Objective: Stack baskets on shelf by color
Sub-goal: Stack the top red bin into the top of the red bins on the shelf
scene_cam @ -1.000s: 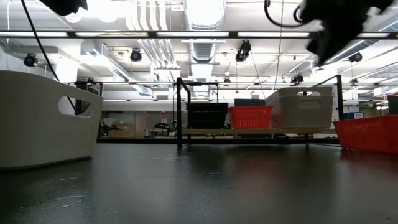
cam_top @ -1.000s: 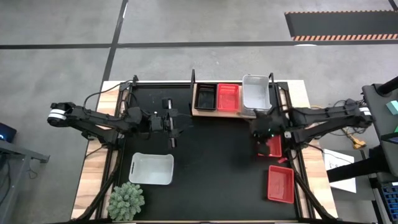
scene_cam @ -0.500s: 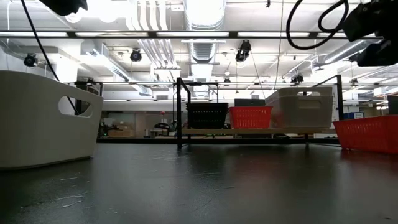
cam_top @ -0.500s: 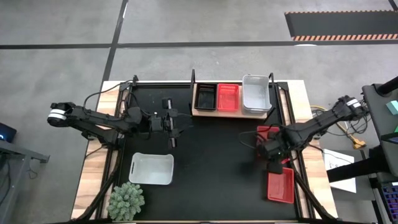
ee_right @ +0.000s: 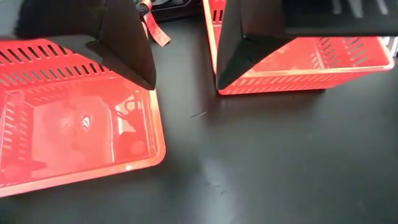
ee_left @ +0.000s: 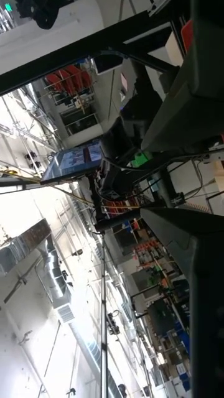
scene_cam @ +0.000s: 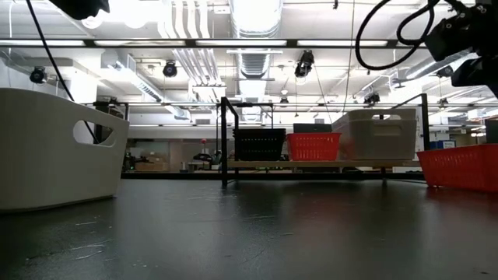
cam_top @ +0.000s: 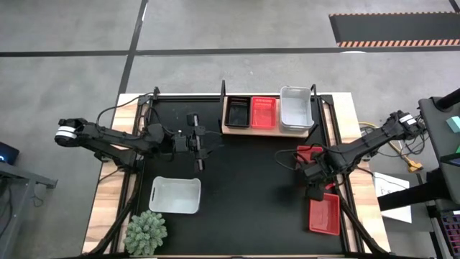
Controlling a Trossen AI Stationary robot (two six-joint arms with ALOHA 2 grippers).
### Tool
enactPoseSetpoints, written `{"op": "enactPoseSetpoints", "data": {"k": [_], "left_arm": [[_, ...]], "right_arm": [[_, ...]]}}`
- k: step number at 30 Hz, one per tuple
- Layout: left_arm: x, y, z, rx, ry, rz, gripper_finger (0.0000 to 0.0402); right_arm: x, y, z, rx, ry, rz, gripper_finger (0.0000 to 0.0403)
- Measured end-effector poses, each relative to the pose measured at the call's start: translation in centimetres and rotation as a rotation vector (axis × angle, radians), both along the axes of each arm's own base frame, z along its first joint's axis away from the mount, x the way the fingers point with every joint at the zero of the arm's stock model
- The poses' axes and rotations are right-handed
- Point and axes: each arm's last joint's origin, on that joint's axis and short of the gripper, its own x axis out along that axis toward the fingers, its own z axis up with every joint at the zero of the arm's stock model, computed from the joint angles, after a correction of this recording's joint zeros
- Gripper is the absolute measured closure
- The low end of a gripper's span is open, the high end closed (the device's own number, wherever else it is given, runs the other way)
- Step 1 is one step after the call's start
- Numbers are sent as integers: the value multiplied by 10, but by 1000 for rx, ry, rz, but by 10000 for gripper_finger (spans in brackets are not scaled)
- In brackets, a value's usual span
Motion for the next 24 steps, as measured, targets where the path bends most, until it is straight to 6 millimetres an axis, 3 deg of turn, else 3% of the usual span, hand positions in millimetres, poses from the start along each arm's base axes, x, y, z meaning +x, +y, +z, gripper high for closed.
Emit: {"op": "enactPoseSetpoints", "data": {"k": [19, 24], "left_arm": [[0, 0, 0, 9, -1, 3, 259], [0, 0, 0, 9, -1, 3, 259]], "right_arm": [[-7, -6, -26, -104, 13, 52, 246], [-8, -6, -44, -98, -23, 53, 256]]}}
